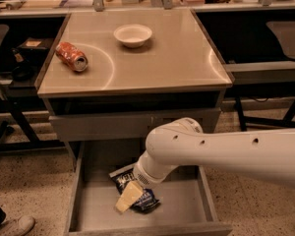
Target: Pick blue chip bag from middle drawer and place on counter
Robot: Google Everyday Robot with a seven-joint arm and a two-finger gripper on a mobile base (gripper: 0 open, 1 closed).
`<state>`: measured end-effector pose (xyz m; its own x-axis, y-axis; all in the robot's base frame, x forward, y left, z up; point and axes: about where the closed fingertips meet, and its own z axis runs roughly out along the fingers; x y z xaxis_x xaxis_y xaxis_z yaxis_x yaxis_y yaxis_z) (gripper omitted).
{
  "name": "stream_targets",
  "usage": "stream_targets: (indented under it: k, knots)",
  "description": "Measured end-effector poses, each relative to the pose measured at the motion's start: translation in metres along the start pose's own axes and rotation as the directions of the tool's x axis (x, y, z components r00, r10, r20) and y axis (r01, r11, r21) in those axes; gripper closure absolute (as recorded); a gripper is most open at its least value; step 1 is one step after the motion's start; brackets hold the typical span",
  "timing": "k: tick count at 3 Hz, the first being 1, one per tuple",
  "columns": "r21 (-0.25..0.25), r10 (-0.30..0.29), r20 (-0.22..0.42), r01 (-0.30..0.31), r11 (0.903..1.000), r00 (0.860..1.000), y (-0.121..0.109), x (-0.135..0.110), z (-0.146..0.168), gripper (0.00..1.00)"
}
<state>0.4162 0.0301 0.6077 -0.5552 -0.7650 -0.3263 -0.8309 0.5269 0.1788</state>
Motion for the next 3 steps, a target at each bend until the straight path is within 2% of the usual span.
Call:
stream_targets:
  k: [1,2,3]
  knots:
    - [0.0,0.0,0.0,0.0,1.0,1.0,0.0,0.0,0.0,0.0]
    - [-0.023,0.034,0.021,-0.034,0.9992,0.999,-0.004,-0.005,0.024,0.0]
    - [-0.043,0.091,0.065,-0.088,0.9952,0.994,-0.014,-0.02,0.059,0.0]
